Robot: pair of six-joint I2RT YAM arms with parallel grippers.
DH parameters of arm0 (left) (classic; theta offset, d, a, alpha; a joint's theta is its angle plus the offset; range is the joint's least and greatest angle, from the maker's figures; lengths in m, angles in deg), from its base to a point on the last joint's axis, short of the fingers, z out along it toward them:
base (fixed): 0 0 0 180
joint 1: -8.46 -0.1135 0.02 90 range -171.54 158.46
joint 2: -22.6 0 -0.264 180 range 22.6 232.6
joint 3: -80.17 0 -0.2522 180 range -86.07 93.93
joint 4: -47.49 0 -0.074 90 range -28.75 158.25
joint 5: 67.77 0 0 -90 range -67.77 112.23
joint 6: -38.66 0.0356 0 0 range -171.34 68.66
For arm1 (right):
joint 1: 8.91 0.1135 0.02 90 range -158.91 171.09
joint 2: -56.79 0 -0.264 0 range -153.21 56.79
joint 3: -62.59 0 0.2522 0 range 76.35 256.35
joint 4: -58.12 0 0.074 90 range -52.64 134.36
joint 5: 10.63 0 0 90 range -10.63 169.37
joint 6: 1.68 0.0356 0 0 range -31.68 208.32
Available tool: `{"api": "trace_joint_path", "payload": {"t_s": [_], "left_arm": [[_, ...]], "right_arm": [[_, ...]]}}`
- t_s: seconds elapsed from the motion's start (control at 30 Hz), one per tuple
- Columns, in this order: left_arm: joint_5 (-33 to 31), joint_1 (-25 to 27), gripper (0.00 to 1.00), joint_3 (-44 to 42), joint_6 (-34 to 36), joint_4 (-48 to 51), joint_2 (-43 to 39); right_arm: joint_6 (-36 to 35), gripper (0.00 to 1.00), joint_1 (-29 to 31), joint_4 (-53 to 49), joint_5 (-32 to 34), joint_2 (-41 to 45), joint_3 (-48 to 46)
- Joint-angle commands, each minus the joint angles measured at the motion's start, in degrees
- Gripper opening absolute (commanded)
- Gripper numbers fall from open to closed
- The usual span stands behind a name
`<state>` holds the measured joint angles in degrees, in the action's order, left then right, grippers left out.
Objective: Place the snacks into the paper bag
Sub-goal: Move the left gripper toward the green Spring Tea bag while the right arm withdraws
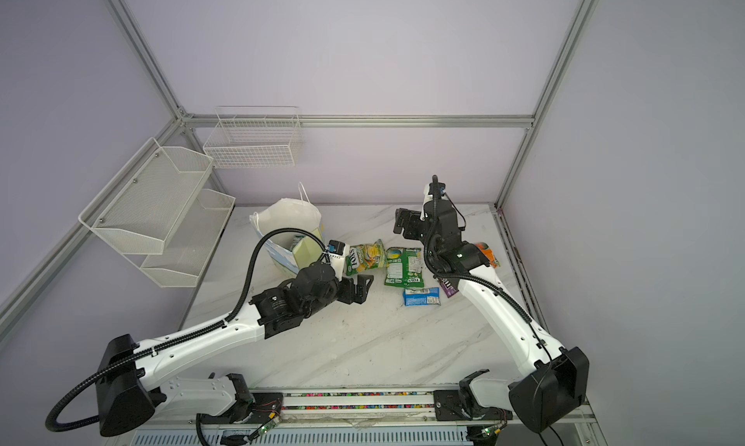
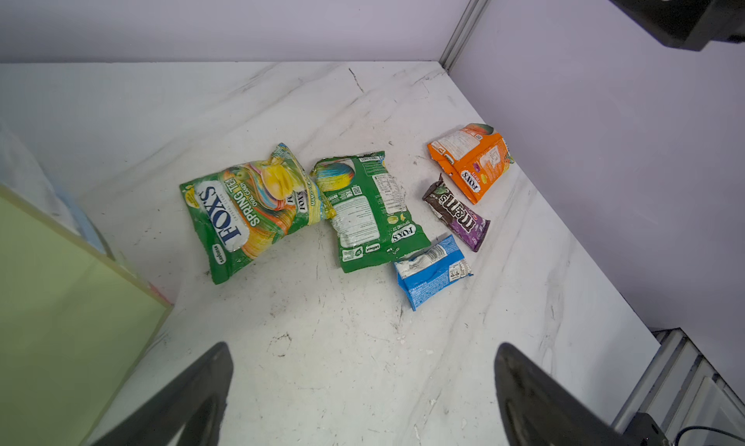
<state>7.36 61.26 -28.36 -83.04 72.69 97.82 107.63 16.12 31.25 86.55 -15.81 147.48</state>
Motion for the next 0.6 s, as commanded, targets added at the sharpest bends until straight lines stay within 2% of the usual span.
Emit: {"api": "trace_joint_path", "payload": {"t_s": [0.0, 0.4, 0.57], "left_arm": [[4.57, -2.48, 1.00, 6.49, -4.44, -5.38, 3.35], [16.13, -12.03, 1.00, 3.89, -17.15, -18.53, 14.83], [16.58, -13.84, 1.00, 2.78, -22.39, -21.83, 18.65]], "right_arm": [[3.10, 0.97, -1.19, 0.65, 1.61, 3.14, -1.98], [5.56, 0.97, -3.93, 0.55, 1.67, 11.29, -9.16], [5.74, 0.97, -4.25, 0.80, 1.07, 11.99, -11.23]]}}
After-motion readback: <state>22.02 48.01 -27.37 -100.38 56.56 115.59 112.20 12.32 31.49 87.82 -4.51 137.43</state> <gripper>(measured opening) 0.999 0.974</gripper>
